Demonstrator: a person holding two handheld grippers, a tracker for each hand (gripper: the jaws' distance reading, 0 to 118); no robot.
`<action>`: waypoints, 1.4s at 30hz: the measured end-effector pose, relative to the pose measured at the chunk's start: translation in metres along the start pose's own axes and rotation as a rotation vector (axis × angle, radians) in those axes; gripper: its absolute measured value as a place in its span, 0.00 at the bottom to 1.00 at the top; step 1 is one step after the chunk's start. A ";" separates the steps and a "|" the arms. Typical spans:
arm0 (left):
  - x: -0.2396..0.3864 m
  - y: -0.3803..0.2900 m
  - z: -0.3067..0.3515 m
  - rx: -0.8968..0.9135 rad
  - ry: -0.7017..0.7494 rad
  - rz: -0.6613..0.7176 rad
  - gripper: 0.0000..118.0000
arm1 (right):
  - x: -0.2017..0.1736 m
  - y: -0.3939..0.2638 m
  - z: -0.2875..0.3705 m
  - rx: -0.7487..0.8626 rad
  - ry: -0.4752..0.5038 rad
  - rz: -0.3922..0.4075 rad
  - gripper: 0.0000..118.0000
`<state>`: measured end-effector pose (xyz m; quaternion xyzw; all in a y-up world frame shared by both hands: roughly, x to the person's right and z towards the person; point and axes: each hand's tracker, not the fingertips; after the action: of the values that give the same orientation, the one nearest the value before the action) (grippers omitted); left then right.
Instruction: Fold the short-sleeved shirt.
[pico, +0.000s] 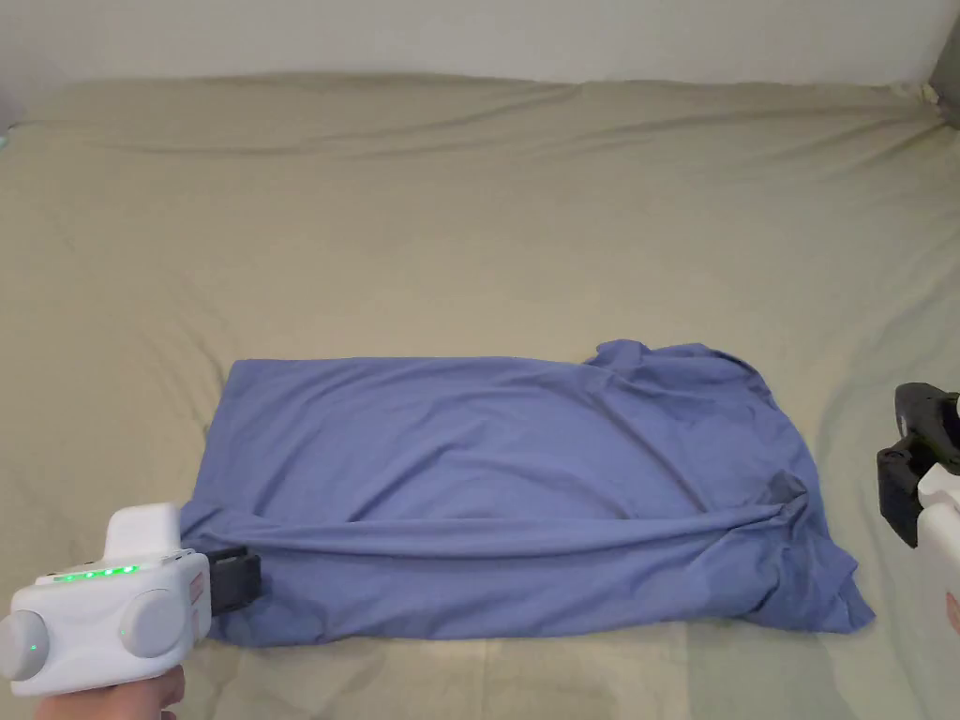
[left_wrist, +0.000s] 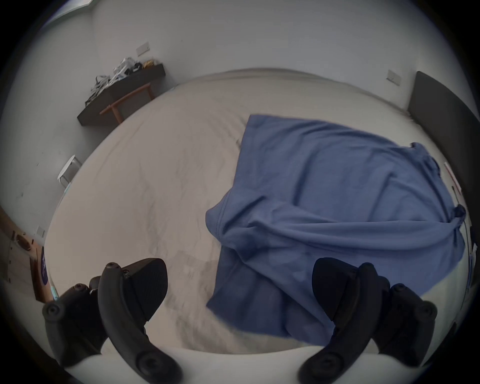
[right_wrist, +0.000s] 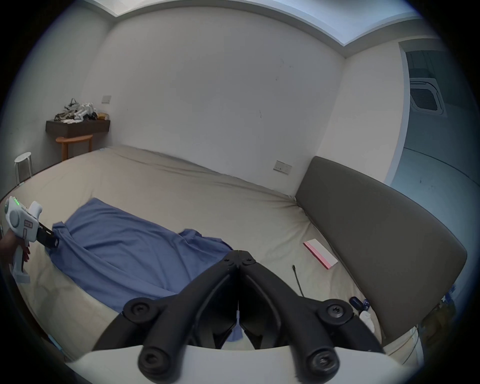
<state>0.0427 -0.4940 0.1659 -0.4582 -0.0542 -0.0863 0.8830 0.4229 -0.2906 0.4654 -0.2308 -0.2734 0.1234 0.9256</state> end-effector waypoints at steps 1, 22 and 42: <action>0.000 -0.001 -0.007 -0.022 0.010 0.002 0.92 | 0.003 -0.003 -0.002 -0.013 -0.003 -0.001 0.02; 0.014 0.005 0.068 0.144 -0.096 -0.052 0.07 | 0.007 -0.157 -0.195 -0.750 0.144 -0.214 0.75; 0.003 0.015 0.111 0.188 -0.104 -0.134 0.07 | 0.036 -0.113 -0.135 -0.677 0.237 -0.230 0.04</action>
<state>0.0466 -0.3950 0.2186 -0.3727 -0.1384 -0.1157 0.9102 0.5402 -0.4240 0.4376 -0.5042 -0.2138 -0.1061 0.8299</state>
